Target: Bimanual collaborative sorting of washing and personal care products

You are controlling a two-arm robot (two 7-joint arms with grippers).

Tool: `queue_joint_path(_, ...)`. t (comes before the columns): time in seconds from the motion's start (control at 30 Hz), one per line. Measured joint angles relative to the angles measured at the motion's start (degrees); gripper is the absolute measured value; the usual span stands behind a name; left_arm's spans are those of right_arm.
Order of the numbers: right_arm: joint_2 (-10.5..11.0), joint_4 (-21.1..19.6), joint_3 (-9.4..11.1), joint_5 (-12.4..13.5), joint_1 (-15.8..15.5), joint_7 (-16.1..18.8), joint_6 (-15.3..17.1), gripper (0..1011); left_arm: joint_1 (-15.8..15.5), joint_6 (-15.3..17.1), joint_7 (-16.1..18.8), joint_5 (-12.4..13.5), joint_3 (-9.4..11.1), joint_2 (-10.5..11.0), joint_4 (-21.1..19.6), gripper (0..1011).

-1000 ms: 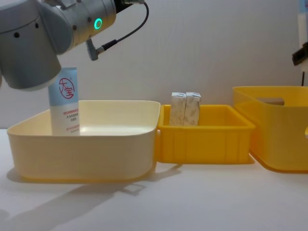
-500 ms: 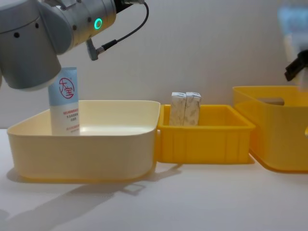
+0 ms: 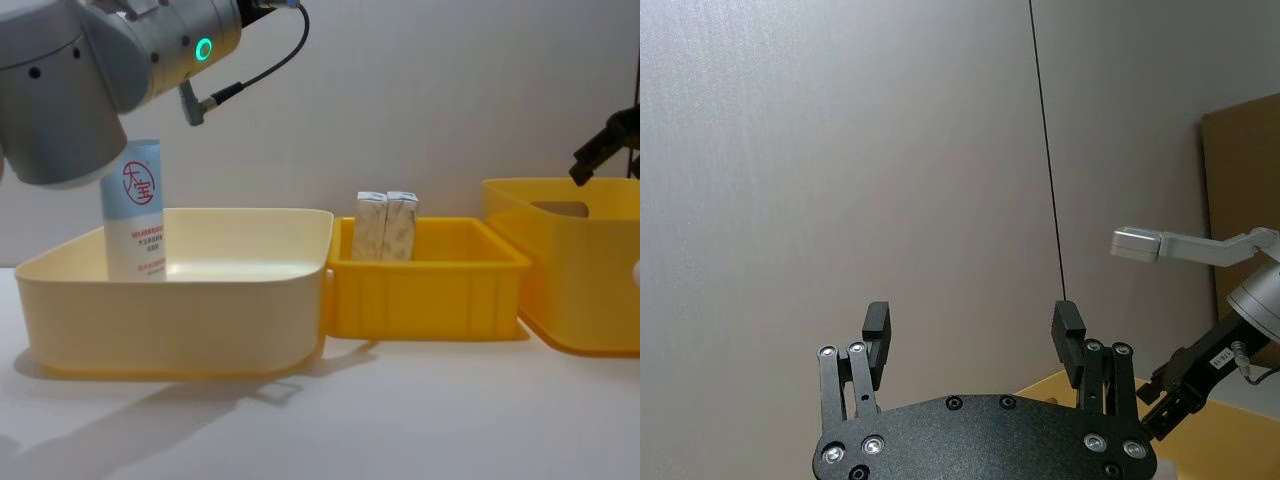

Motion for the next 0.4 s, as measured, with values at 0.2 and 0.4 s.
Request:
queue_joint_path(0.2,-0.2,2.8,-1.6,-0.2,1.9,3.0,0.5,1001,0.0,0.0,0.0,0.0,0.0,0.0,0.0,1003)
queue_joint_path(0.4,-0.3,4.2,-2.4,-0.4,3.0,4.5,0.7,1001,0.0,0.0,0.0,0.0,0.0,0.0,0.0,1003)
